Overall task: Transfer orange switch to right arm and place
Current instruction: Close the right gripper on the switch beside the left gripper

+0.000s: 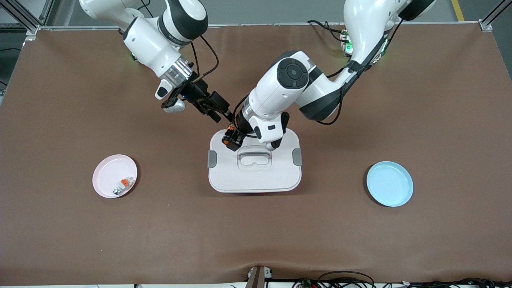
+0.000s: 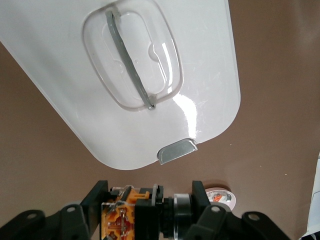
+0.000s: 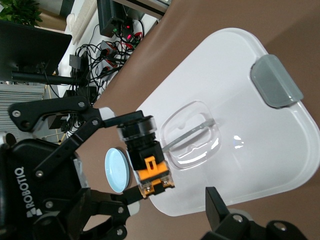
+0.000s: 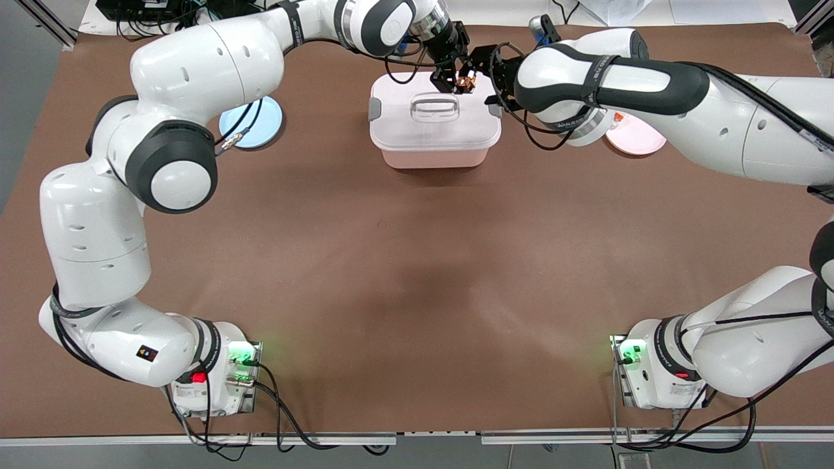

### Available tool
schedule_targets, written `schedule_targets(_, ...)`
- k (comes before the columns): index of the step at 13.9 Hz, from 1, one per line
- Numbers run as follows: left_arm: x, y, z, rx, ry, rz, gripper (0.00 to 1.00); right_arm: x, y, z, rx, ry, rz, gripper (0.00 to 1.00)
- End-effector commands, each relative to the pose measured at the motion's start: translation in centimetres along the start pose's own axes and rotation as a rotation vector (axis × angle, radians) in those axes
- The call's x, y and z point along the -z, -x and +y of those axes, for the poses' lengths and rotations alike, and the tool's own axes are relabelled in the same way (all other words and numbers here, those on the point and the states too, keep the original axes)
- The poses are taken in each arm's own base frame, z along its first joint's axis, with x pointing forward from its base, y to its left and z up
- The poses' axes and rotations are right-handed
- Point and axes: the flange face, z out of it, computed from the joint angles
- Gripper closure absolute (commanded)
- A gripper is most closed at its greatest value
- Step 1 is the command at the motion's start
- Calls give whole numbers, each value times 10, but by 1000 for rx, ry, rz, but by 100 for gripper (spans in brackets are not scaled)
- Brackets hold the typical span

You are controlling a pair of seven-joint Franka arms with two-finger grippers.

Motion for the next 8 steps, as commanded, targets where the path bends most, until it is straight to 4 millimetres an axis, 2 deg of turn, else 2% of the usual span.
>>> schedule_targets(1,1,3,2,-13,14,-1,100,-12,-11,-11,4,-21,11,0)
schedule_targets(8,3,7,1,-16,15,-7,100,-36,-19,1,48,10,31,0)
